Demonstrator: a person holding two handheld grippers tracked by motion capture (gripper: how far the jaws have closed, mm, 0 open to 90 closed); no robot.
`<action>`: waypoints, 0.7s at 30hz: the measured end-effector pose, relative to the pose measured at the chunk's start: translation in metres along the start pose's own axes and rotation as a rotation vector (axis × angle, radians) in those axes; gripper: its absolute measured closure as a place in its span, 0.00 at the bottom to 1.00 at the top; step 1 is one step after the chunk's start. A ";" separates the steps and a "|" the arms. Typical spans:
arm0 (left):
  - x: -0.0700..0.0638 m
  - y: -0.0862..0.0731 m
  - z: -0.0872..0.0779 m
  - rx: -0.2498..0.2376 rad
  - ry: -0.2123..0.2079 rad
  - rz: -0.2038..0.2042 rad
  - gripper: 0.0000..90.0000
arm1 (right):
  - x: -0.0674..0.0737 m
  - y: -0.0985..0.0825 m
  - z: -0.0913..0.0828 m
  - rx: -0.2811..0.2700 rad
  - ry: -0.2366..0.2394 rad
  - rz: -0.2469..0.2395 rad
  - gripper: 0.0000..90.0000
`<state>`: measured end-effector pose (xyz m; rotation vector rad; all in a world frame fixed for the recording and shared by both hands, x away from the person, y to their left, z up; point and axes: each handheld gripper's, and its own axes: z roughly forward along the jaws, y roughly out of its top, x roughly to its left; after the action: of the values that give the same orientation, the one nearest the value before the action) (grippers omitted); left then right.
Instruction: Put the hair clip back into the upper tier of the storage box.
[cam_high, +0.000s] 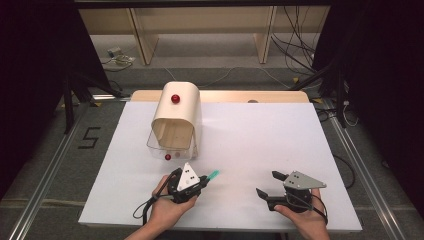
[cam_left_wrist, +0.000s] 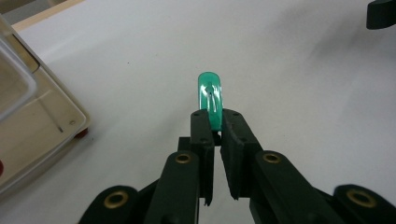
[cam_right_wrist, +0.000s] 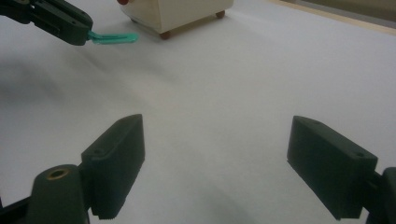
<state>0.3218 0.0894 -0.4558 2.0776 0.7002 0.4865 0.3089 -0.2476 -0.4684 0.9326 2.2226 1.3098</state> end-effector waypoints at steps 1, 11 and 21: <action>0.000 0.000 -0.001 0.001 -0.001 0.001 0.92 | 0.000 0.000 0.000 0.000 0.000 0.000 0.22; 0.001 0.002 -0.005 0.000 -0.020 0.030 0.92 | 0.000 0.000 0.000 0.000 0.002 -0.004 0.22; 0.003 0.005 -0.009 -0.019 -0.007 0.027 0.92 | 0.000 0.000 0.001 -0.002 0.003 -0.005 0.22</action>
<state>0.3207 0.0941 -0.4463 2.0722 0.6613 0.4994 0.3094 -0.2474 -0.4687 0.9240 2.2236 1.3120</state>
